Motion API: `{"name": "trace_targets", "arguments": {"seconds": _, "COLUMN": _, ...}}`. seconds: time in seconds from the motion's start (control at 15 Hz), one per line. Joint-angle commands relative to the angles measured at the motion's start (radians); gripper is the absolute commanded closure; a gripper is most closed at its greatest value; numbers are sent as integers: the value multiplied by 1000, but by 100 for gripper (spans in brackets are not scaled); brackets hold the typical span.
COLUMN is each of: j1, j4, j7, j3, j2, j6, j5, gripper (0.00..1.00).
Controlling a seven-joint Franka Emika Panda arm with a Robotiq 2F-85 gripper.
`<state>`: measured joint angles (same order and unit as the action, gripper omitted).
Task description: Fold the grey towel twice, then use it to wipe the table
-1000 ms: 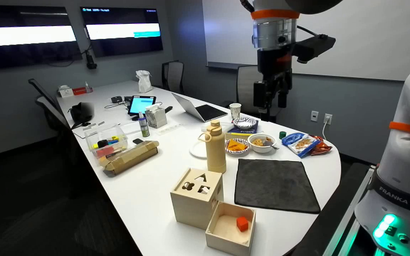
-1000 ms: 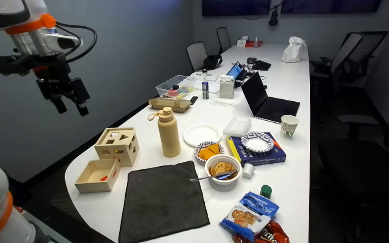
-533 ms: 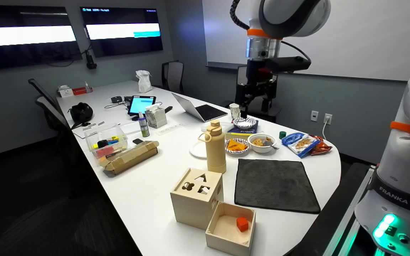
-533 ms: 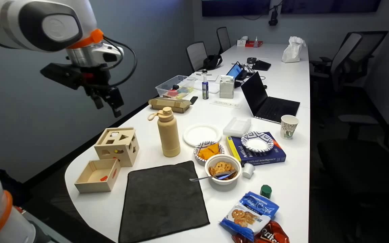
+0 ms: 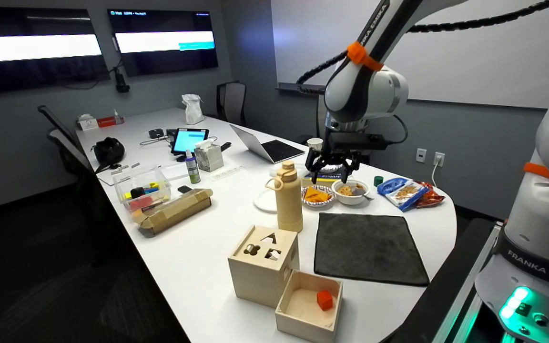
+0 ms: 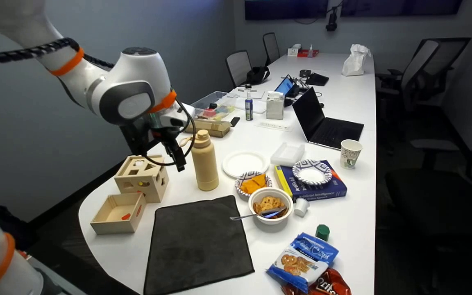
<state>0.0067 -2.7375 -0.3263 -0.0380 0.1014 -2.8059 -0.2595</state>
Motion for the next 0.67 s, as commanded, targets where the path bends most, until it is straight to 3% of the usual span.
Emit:
{"name": "trace_targets", "arguments": {"seconds": 0.0, "j1": -13, "j4": 113, "j7": -120, "j3": 8, "j2": -254, "j6": -141, "j5": 13, "gripper": 0}}
{"name": "trace_targets", "arguments": {"seconds": 0.6, "j1": 97, "j4": 378, "j7": -251, "j3": 169, "j2": -597, "j6": -176, "j5": -8, "gripper": 0}}
